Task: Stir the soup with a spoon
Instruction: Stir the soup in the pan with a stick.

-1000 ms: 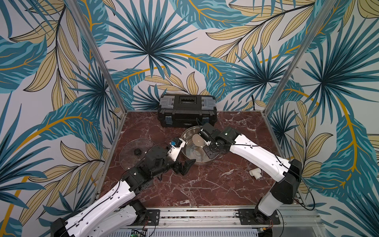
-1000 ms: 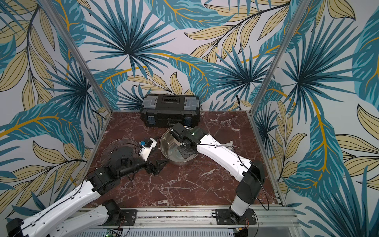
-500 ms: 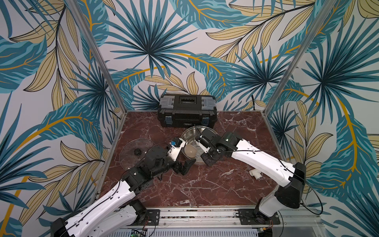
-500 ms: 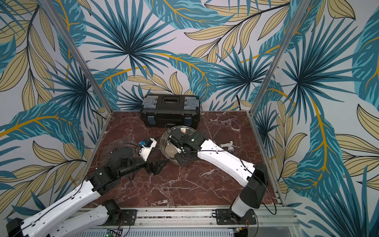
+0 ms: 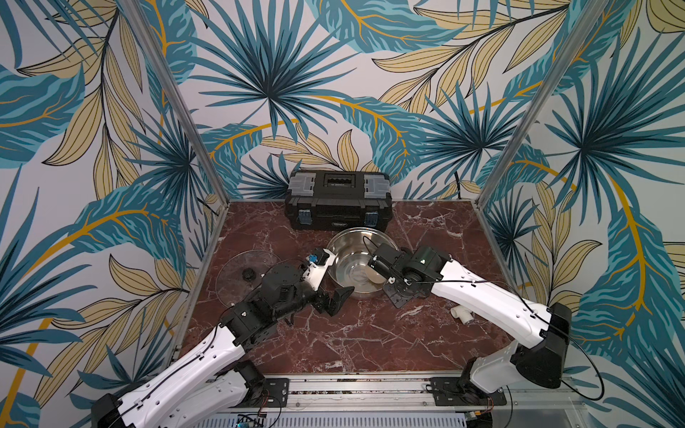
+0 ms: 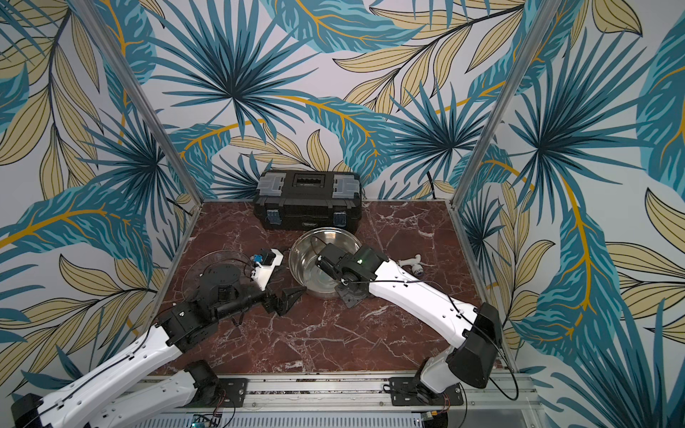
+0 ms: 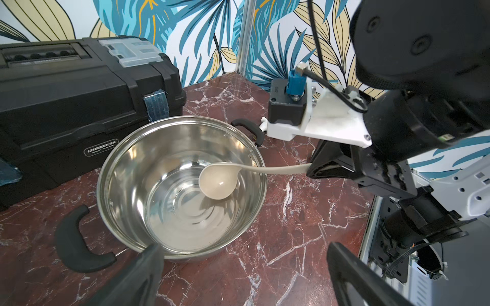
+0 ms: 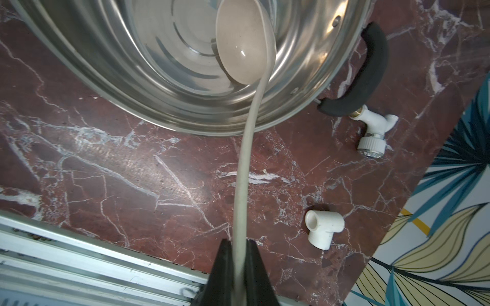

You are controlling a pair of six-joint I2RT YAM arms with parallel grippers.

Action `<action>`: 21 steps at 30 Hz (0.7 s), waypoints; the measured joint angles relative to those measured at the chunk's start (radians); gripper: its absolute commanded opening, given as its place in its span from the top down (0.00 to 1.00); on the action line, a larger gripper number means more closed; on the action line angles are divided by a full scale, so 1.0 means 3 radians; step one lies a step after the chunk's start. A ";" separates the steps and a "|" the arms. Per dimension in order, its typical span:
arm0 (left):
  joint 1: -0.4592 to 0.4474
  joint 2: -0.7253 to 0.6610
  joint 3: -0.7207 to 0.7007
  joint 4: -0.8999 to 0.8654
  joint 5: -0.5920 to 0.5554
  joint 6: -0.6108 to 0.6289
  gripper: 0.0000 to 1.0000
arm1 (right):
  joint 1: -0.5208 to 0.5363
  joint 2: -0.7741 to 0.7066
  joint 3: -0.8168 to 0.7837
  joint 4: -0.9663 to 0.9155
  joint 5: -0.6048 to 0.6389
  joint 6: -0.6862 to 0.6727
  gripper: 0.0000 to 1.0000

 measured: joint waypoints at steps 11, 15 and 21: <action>0.0000 0.0015 0.0000 0.0020 0.0000 -0.0017 0.00 | -0.0163 0.0346 0.0343 0.0041 0.0272 -0.0065 1.00; 0.0000 0.0015 0.0000 0.0018 -0.0019 -0.0022 0.00 | -0.0168 0.0514 0.0558 0.0136 0.0202 -0.0116 1.00; 0.0000 0.0014 0.0000 0.0018 -0.0056 -0.0029 0.00 | -0.0164 0.0628 0.0676 0.0275 -0.0188 -0.0177 1.00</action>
